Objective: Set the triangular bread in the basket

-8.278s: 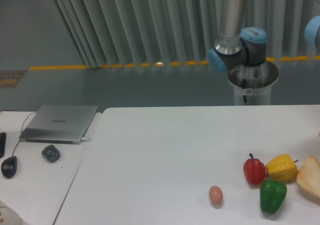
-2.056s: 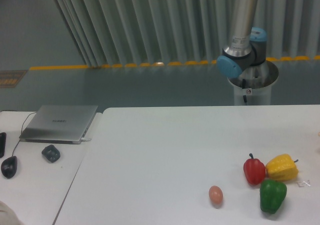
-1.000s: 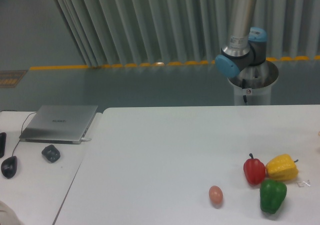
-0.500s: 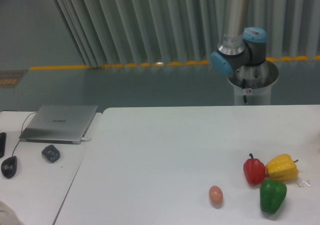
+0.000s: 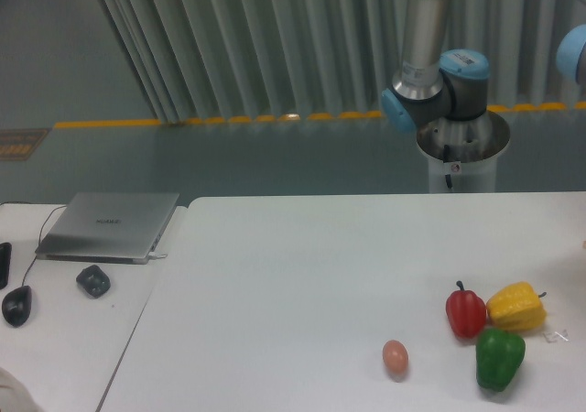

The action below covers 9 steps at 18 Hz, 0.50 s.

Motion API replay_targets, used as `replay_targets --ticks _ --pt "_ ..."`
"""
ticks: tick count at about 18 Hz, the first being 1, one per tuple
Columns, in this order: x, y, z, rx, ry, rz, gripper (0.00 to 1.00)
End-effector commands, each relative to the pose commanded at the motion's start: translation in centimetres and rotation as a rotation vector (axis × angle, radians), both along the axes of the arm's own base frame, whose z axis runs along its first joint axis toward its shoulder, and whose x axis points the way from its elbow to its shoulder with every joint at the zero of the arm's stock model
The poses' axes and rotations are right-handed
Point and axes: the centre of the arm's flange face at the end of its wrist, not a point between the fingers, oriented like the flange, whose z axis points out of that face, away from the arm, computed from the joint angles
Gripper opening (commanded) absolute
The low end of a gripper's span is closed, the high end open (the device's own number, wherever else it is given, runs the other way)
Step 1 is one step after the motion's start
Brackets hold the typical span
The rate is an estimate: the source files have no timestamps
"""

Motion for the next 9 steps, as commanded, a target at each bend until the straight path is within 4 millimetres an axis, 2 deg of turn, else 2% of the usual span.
replay_targets --ticks 2,9 --pt "0.34 0.54 -0.17 -0.002 -0.001 -0.008 1.0" --pt "0.41 0.61 -0.17 -0.002 -0.001 -0.009 1.0"
